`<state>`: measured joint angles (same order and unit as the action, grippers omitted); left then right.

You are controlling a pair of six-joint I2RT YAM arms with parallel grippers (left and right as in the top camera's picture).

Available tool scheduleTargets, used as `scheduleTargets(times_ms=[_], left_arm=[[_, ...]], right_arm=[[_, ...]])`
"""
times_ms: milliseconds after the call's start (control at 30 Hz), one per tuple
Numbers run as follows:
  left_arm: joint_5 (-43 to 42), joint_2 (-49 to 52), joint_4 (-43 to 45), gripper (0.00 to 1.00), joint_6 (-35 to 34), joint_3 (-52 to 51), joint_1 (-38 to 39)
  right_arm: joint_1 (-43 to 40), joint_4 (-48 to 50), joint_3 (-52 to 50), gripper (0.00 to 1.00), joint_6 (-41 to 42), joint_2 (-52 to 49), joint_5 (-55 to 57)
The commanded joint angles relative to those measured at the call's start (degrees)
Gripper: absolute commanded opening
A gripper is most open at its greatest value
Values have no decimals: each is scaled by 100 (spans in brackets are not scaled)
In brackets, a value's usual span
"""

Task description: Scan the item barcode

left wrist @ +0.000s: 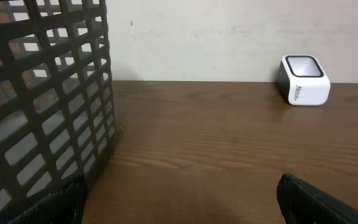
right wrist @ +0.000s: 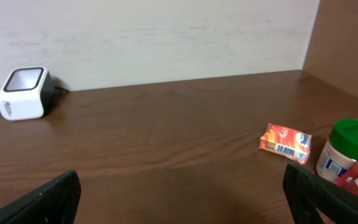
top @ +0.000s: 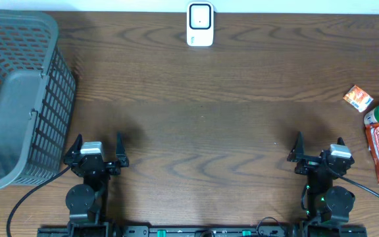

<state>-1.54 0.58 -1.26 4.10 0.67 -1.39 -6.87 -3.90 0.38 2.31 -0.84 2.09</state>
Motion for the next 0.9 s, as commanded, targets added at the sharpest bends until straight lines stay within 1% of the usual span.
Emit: scheduleTargets(times_ms=[0, 133, 867], left_arm=[[219, -52, -306, 98, 4, -44, -4], [225, -52, -306, 98, -282, -44, -4], [223, -33, -297, 98, -289, -44, -42]], right_arm=[[81, -20, -7, 99, -70, 46, -4], [81, -20, -7, 99, -70, 46, -4], [83, -20, -7, 99, -70, 46, -4]])
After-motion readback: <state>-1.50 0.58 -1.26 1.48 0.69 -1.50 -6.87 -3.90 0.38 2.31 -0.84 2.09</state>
